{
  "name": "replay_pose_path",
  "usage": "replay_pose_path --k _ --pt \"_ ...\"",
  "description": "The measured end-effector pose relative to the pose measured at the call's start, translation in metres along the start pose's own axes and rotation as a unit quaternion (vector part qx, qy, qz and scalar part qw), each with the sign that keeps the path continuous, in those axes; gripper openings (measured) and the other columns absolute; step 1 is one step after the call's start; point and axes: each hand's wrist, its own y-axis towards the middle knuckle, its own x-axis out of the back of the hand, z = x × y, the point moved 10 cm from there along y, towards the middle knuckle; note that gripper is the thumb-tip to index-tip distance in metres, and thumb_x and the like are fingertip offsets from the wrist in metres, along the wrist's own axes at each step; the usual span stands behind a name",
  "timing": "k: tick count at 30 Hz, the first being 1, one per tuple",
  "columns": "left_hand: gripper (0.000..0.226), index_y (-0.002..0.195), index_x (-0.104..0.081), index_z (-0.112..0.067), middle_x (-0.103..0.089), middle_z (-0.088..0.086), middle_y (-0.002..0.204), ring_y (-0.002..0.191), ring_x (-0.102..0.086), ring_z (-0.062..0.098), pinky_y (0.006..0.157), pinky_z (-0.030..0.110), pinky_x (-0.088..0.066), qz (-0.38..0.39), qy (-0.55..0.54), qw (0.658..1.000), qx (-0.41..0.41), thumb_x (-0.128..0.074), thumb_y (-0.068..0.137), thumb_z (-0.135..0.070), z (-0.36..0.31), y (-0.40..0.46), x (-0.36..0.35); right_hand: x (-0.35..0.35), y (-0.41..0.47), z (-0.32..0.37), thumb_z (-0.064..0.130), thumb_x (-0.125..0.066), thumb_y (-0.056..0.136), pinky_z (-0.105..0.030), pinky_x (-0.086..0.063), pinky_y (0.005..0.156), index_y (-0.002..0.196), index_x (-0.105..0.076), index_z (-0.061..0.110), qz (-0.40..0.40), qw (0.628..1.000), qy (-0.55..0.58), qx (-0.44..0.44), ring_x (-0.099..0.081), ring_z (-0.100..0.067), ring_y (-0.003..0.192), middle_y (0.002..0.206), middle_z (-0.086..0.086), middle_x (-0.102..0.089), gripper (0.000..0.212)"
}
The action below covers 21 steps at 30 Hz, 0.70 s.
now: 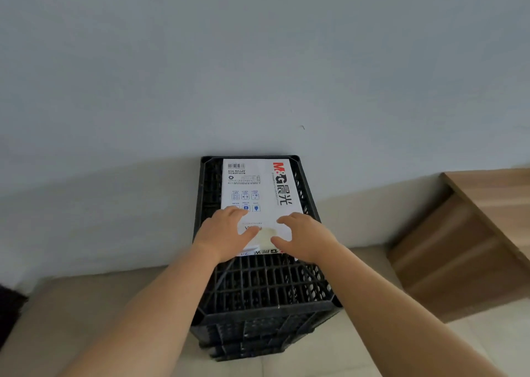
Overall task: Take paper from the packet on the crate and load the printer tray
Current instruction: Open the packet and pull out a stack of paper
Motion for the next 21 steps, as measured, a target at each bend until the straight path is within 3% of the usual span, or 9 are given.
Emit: replay_pose_path --k 6,10,21 --pt "0.064 0.142 -0.039 -0.024 -0.04 -0.005 0.148 0.134 -0.035 0.017 0.109 0.039 -0.033 0.0 0.003 1.0 0.018 -0.039 0.09 -0.061 0.005 0.001 -0.007 -0.013 0.023 0.004 0.055 -0.049 0.088 -0.04 -0.047 0.096 0.135 -0.049 0.024 0.018 1.0 -0.005 0.01 -0.047 -0.019 0.125 0.137 0.003 -0.049 0.057" --pt "0.063 0.141 -0.04 -0.023 -0.041 -0.005 0.147 0.133 -0.035 0.017 0.109 0.038 -0.032 -0.004 0.01 1.0 0.029 -0.038 0.091 -0.06 0.006 0.005 -0.012 -0.02 0.04 0.006 0.045 -0.05 0.09 -0.04 -0.05 0.09 0.124 -0.058 0.015 0.024 0.999 -0.029 0.014 -0.049 -0.022 0.113 0.121 -0.004 -0.053 0.046" --pt "0.061 0.14 -0.042 -0.022 -0.044 -0.006 0.141 0.13 -0.036 0.015 0.111 0.038 -0.031 -0.007 0.012 0.999 0.033 -0.04 0.091 -0.058 0.006 0.003 -0.024 -0.038 0.073 -0.007 0.022 -0.055 0.09 -0.039 -0.057 0.079 0.103 -0.065 0.011 0.027 0.998 0.001 -0.062 -0.06 -0.023 0.086 0.101 -0.006 -0.061 0.02"
